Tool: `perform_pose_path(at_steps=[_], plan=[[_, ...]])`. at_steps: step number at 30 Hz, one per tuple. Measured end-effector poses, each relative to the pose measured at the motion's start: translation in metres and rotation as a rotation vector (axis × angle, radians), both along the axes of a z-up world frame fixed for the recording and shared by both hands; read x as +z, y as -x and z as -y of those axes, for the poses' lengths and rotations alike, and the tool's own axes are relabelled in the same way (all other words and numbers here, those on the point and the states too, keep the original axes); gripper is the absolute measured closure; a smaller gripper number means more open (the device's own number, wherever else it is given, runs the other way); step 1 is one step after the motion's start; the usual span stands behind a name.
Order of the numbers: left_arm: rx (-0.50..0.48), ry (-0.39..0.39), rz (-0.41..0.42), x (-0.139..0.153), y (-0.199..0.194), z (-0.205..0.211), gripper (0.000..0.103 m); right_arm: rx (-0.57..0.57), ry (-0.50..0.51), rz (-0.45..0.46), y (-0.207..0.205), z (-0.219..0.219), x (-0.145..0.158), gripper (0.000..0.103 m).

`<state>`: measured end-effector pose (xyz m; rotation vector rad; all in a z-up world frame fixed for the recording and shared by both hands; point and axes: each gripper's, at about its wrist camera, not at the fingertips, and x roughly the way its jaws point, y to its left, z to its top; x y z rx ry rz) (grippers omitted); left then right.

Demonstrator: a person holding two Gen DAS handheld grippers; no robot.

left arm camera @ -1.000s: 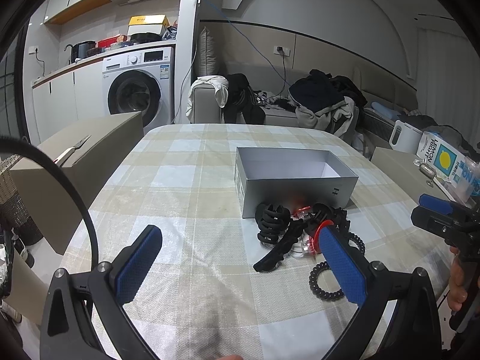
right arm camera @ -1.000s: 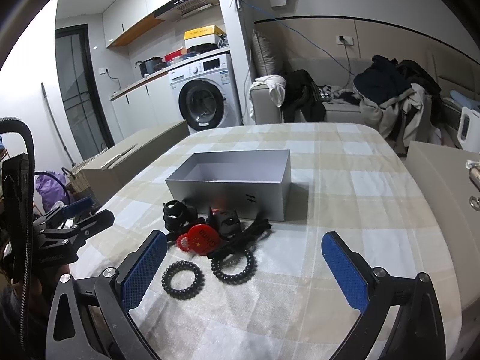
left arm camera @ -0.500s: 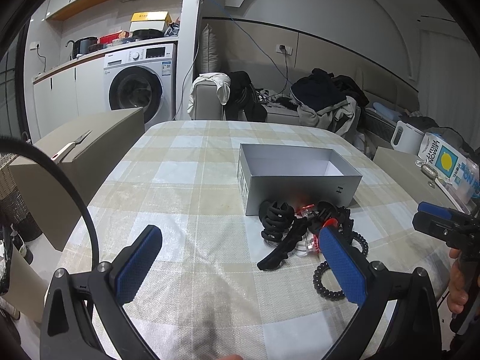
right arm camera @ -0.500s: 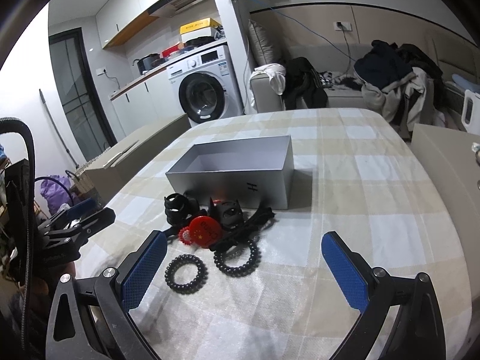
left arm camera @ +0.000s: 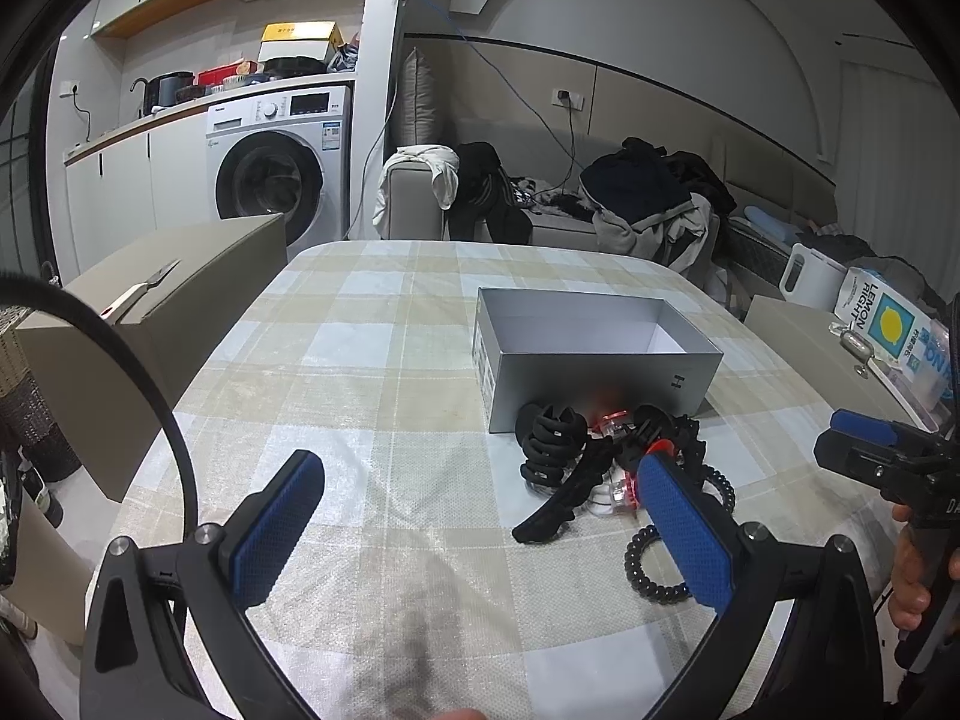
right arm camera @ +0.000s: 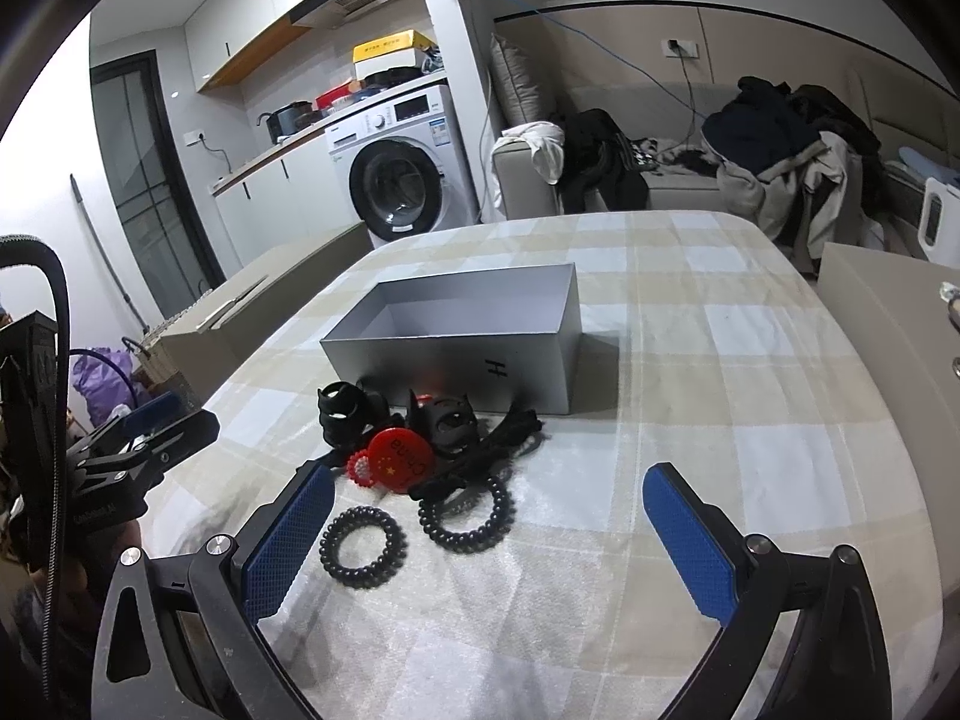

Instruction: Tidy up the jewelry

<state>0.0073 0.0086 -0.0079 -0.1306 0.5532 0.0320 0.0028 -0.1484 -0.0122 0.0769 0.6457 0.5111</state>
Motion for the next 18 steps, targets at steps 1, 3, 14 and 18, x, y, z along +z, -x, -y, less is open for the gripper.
perform_pose_path(at_steps=[1,3,14,18], plan=[[-0.001,-0.001,0.000,0.0001,-0.0001,-0.0001,0.001,-0.001,0.001,-0.002,-0.0001,0.0002,-0.0003,0.000],[-0.001,-0.002,0.001,0.0002,-0.0003,-0.0003,0.001,0.002,-0.001,-0.004,-0.0007,0.0002,-0.0007,0.000],[0.004,0.006,0.004,0.0019,-0.0039,-0.0042,0.001,0.020,0.015,-0.015,-0.0055,-0.0049,-0.0023,0.000],[0.004,0.008,-0.002,0.0014,-0.0076,-0.0052,0.001,0.033,0.025,-0.032,-0.0086,-0.0095,-0.0044,0.000]])
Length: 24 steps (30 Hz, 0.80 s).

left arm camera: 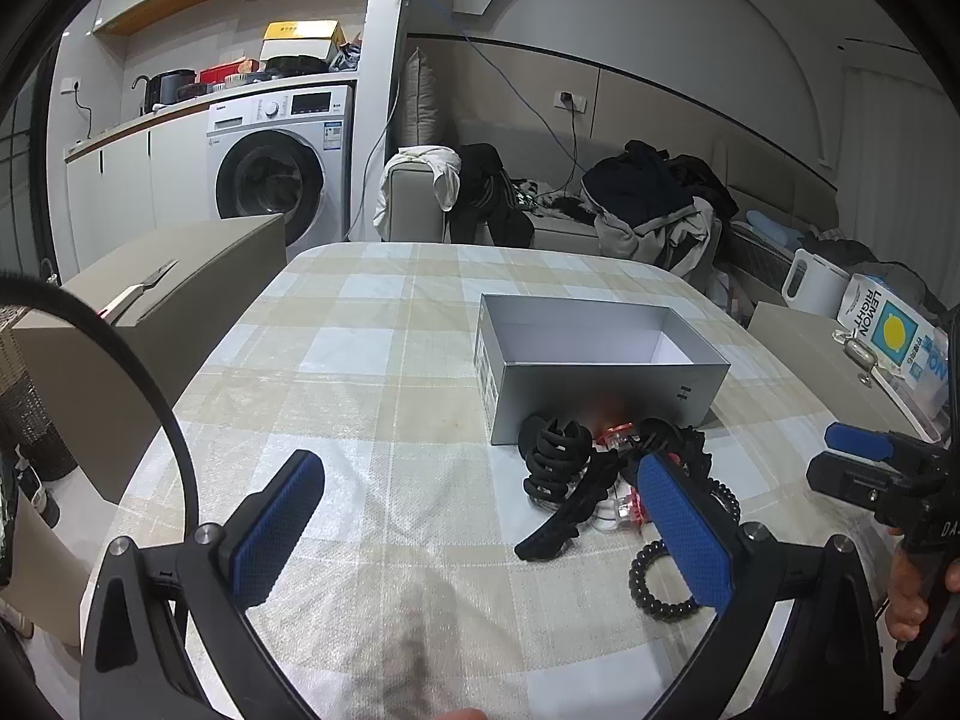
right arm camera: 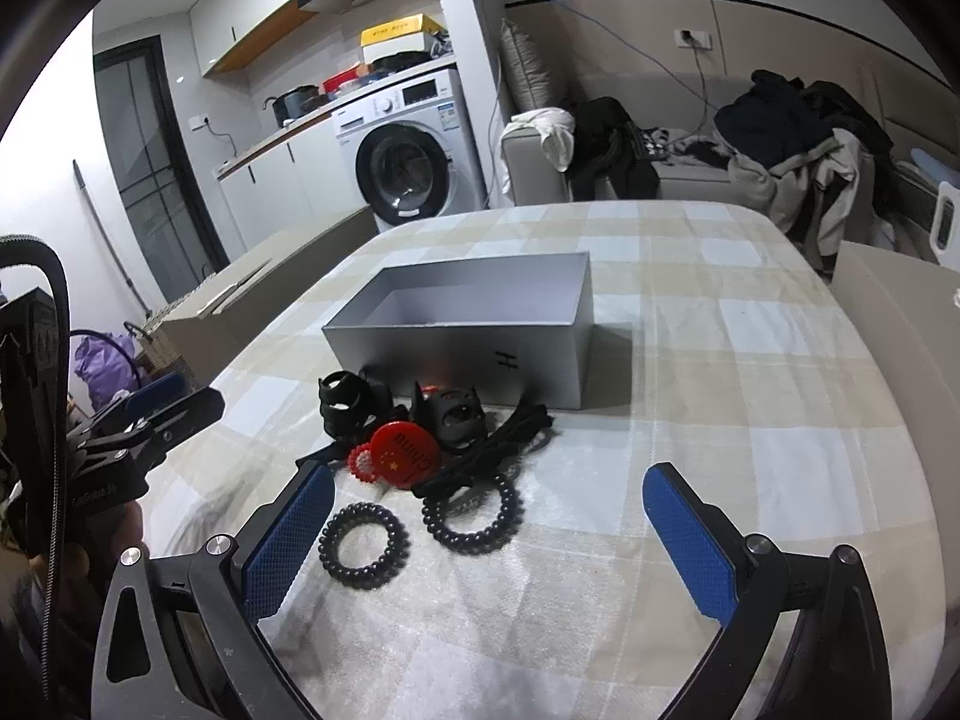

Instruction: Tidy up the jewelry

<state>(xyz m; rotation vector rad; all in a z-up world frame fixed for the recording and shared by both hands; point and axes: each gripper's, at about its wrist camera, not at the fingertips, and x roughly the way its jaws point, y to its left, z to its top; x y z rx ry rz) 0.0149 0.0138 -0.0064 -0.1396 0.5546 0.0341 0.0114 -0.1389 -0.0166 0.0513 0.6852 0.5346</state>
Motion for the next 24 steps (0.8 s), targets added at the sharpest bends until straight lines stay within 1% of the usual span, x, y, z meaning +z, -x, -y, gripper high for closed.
perform_pose_path(at_steps=[4,6,7,8,10,13,16,21,23,24], plan=[[0.000,0.003,-0.014,-0.001,-0.005,-0.001,0.001,0.009,-0.015,-0.026,-0.004,-0.001,-0.003,0.000],[-0.007,0.008,-0.015,-0.001,-0.007,-0.001,0.001,0.013,-0.028,-0.041,-0.007,0.000,-0.005,0.004],[-0.009,0.009,-0.015,-0.001,-0.007,-0.001,0.001,0.014,-0.032,-0.048,-0.008,0.001,-0.006,0.010],[-0.010,0.010,-0.017,-0.001,-0.008,-0.002,0.001,0.014,-0.034,-0.055,-0.010,0.001,-0.007,0.014],[0.000,0.007,-0.024,-0.002,-0.010,-0.003,0.001,0.016,-0.035,-0.069,-0.013,0.001,-0.009,0.016],[0.004,0.016,-0.038,-0.005,-0.015,-0.006,0.001,0.029,-0.048,-0.104,-0.019,0.001,-0.013,0.025],[-0.002,0.021,-0.045,-0.006,-0.019,-0.006,0.001,0.037,-0.048,-0.135,-0.025,-0.002,-0.018,0.030],[-0.021,0.022,-0.060,-0.008,-0.029,-0.003,0.001,0.030,-0.045,-0.189,-0.040,-0.010,-0.026,0.048],[-0.023,0.012,-0.073,-0.010,-0.035,-0.001,0.001,0.022,-0.033,-0.201,-0.047,-0.014,-0.027,0.057],[-0.026,0.009,-0.078,-0.011,-0.037,-0.001,0.001,0.020,-0.032,-0.209,-0.049,-0.015,-0.029,0.059]])
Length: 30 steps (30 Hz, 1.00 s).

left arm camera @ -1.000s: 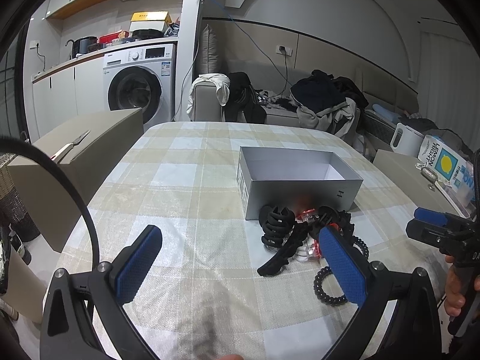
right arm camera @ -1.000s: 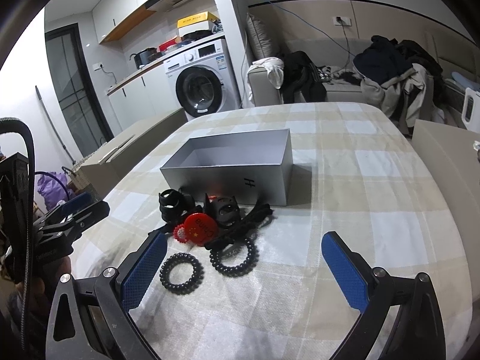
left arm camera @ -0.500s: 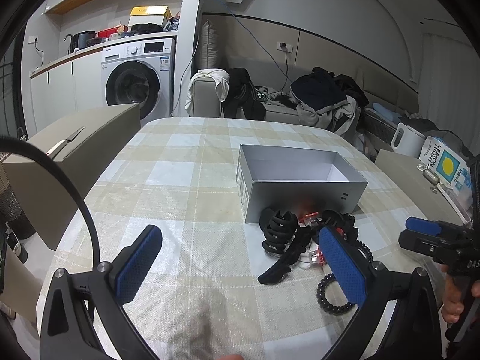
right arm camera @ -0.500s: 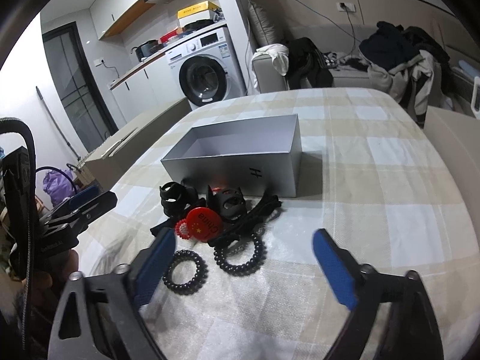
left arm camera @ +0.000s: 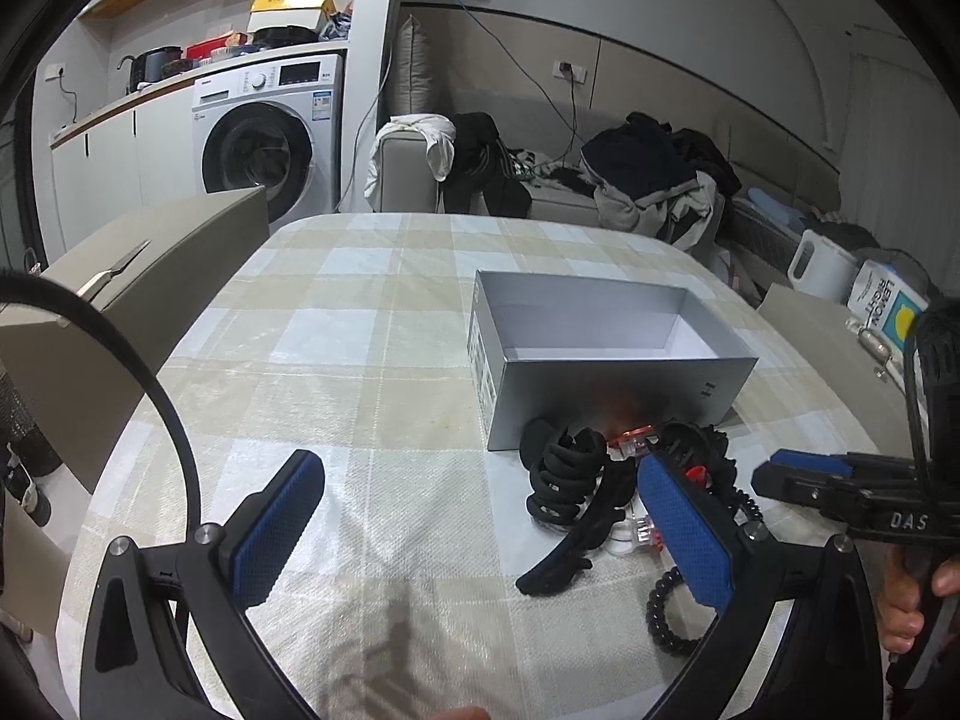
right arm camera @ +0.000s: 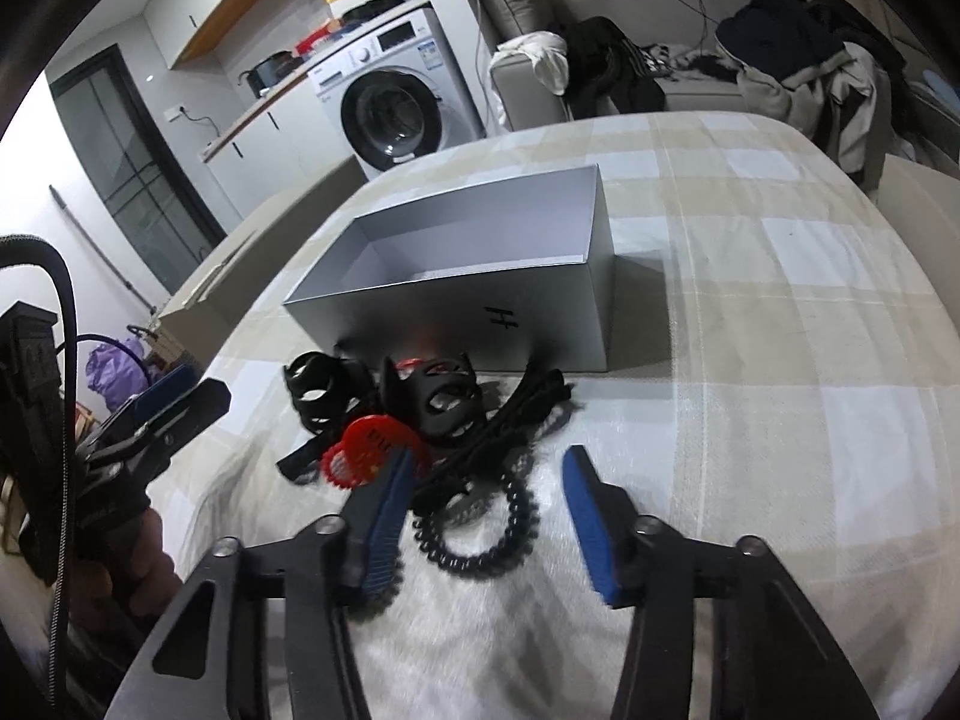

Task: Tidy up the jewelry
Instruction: 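Grasp black claw clips with the right tool while the left tool grasps a black clip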

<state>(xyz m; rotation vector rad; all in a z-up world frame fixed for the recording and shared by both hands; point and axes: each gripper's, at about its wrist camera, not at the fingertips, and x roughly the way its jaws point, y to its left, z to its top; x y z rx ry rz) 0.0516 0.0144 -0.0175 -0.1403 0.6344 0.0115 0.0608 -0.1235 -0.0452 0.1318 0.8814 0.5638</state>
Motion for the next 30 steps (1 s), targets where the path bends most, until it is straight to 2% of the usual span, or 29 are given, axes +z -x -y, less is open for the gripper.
perform_pose_path(at_steps=[7,14,17,18,20,25,30], plan=[[-0.029,0.003,-0.022,-0.004,-0.010,0.003,0.001,-0.006,-0.010,-0.058,-0.014,-0.006,-0.009,0.062],[-0.054,0.021,-0.034,-0.004,-0.014,0.001,0.003,0.003,-0.003,-0.090,-0.018,-0.013,-0.015,0.076],[-0.062,0.028,-0.042,-0.005,-0.014,0.001,0.005,-0.022,-0.043,-0.097,-0.017,-0.005,-0.013,0.086],[-0.066,0.031,-0.044,-0.006,-0.014,0.002,0.005,-0.034,-0.062,-0.101,-0.016,-0.001,-0.013,0.086],[-0.073,0.033,-0.047,-0.006,-0.015,0.004,0.011,-0.051,-0.087,-0.102,-0.015,0.005,-0.011,0.093],[-0.101,0.030,-0.066,-0.008,-0.018,0.010,0.021,-0.069,-0.112,-0.072,-0.005,0.016,-0.004,0.093],[-0.128,0.025,-0.107,-0.013,-0.028,0.015,0.041,-0.067,-0.123,-0.055,0.000,0.020,-0.001,0.093]])
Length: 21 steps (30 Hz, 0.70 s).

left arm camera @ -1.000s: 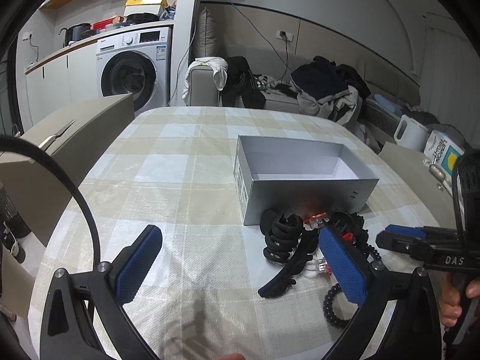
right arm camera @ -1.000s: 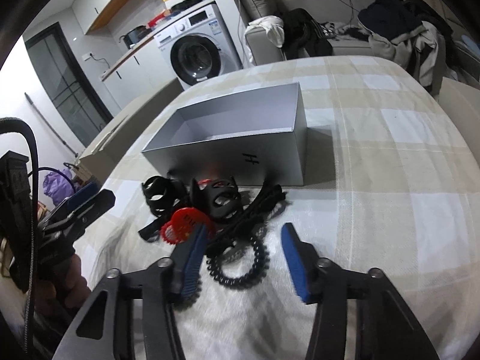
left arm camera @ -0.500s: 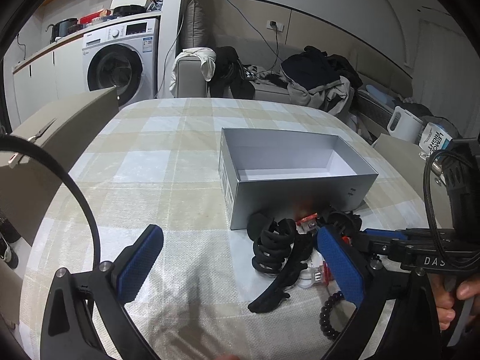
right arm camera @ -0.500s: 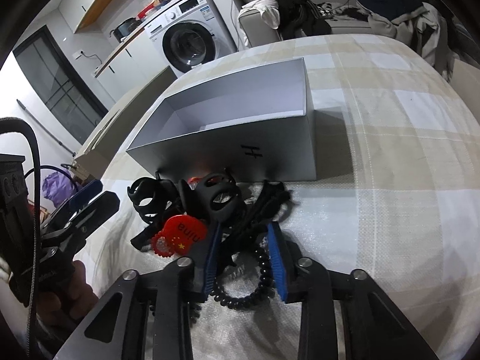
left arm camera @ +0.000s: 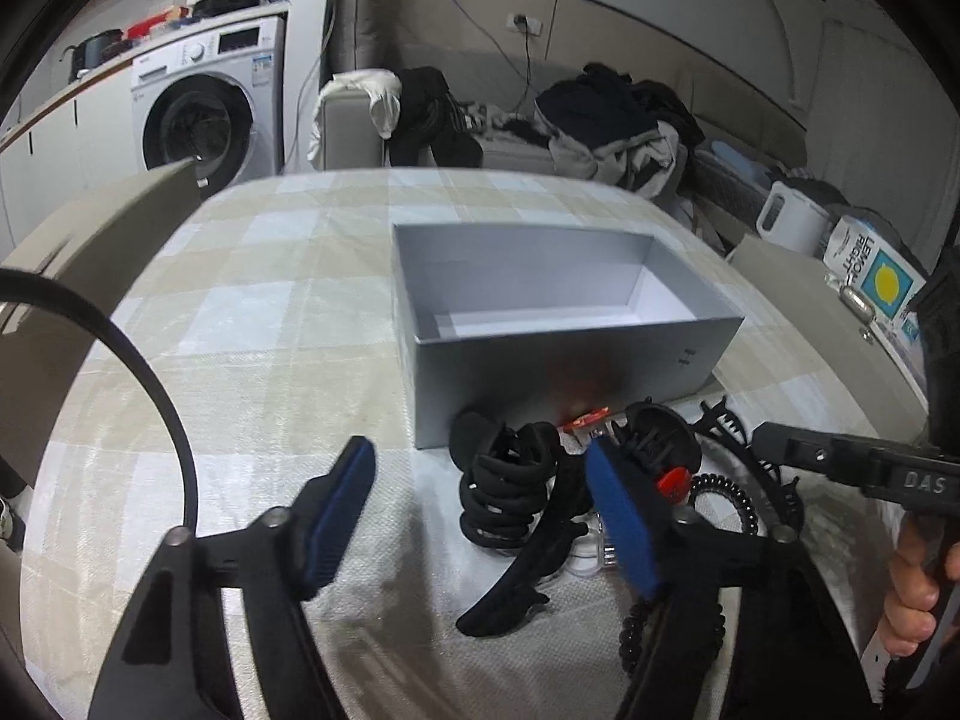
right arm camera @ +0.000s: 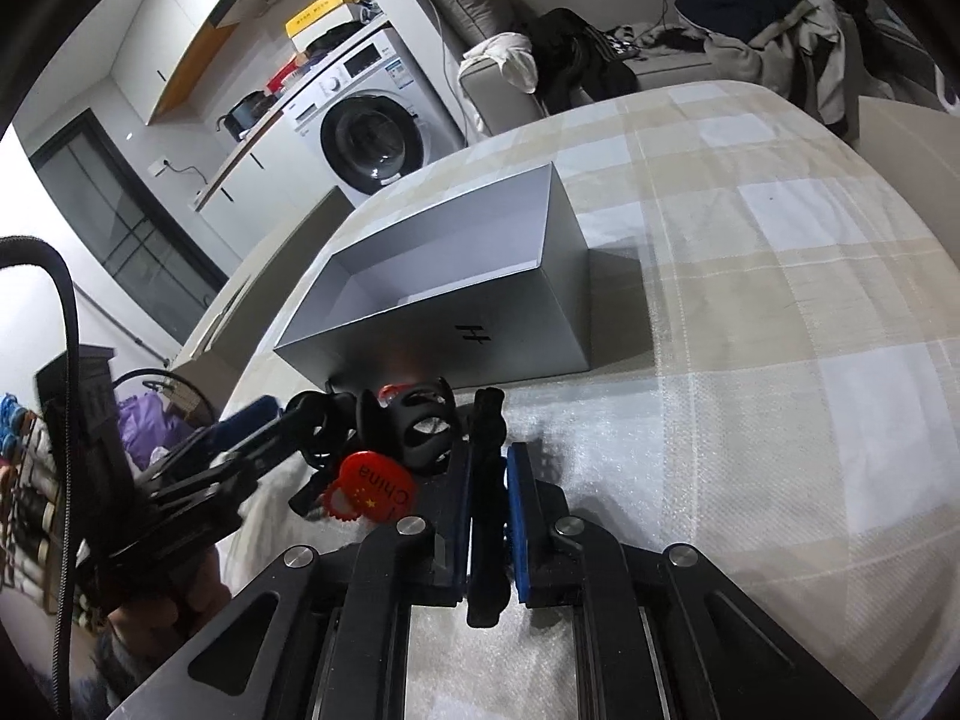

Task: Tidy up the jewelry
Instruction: 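Grasp black claw clips with the right tool while the left tool grasps a black clip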

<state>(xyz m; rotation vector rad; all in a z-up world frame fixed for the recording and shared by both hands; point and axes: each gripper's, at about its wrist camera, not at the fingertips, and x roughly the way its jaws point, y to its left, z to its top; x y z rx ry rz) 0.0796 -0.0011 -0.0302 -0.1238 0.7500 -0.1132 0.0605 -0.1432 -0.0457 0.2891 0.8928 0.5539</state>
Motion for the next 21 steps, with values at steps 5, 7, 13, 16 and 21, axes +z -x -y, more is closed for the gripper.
perform_pose_path(at_steps=[5,7,13,16,21], plan=[[-0.027,0.006,-0.016,-0.001,-0.002,0.005,0.074,0.000,-0.010,0.017,0.000,0.003,0.004,0.093],[-0.036,-0.002,-0.016,-0.001,-0.001,0.007,0.078,-0.001,-0.010,0.022,0.000,0.004,0.005,0.093],[-0.033,-0.020,0.007,0.002,0.009,0.009,0.079,-0.003,-0.017,0.041,0.003,0.004,0.011,0.093],[-0.016,-0.025,0.028,0.007,0.016,0.007,0.083,-0.003,-0.022,0.061,0.004,0.004,0.015,0.093],[0.007,-0.007,0.083,0.017,0.027,0.002,0.083,0.002,-0.023,0.087,0.006,0.002,0.023,0.093]])
